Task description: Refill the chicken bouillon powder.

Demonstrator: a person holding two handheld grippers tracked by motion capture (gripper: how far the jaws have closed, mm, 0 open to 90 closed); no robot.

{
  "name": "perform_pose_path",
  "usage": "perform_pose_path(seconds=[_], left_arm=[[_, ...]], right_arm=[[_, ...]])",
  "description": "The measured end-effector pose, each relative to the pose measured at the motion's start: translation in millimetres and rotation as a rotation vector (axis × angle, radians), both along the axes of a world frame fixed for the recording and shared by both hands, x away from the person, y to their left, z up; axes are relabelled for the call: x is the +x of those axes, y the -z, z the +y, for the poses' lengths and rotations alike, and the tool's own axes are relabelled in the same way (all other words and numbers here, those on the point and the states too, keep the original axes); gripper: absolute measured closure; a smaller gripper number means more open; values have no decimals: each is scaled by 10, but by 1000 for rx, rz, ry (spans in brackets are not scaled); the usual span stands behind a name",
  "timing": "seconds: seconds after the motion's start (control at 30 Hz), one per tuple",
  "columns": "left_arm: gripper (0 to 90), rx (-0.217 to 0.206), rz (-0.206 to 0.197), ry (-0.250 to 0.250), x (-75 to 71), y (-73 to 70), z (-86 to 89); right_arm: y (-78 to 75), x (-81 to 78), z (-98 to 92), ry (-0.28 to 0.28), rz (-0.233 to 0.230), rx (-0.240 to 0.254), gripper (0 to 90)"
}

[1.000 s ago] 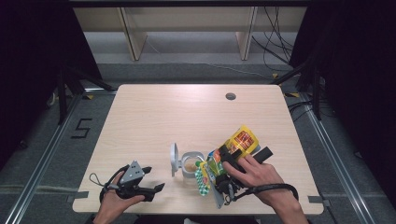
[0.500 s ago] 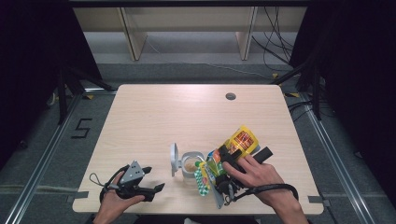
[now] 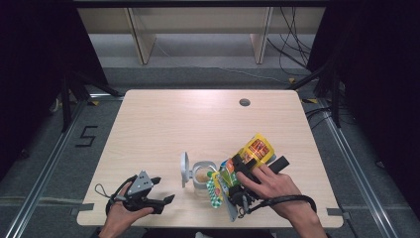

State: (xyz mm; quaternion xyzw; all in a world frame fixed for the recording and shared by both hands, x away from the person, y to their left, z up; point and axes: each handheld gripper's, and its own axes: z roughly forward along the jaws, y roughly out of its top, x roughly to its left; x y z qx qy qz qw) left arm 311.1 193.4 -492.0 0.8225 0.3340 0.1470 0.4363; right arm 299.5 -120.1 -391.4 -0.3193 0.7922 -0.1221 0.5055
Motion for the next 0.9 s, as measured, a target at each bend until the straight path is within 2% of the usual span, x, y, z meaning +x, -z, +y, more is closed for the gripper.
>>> perform_pose_path(seconds=[0.03, 0.13, 0.5, 0.53, 0.6, 0.7, 0.73, 0.8, 0.83, 0.9], left_arm=[[207, -10, 1, 0, -1, 3, -5], [207, 4, -6, 7, 7, -3, 10], [207, -6, 2, 6, 7, 3, 5], [206, -20, 4, 0, 3, 8, -7], [206, -5, 2, 7, 7, 5, 5], [207, -6, 2, 7, 7, 4, 5], [207, -2, 0, 3, 5, 0, 6], [206, -5, 0, 1, 6, 0, 4], [206, -8, 0, 3, 7, 1, 4], [206, -3, -3, 4, 8, 0, 8]], right_arm=[[0, -1, -1, 4, -3, 1, 604], [-10, -8, -8, 5, -3, 7, 604], [19, 3, -3, 7, 5, 4, 606], [17, -1, -3, 8, 5, 3, 606], [-4, -5, -3, 1, -1, 4, 606], [-4, -7, -4, 6, -2, 1, 606], [14, -14, -30, 30, 2, 32, 607], [15, -5, -25, 23, 1, 23, 607], [10, 7, -8, 6, 4, -4, 607], [15, 6, -19, 10, 9, 9, 607]])
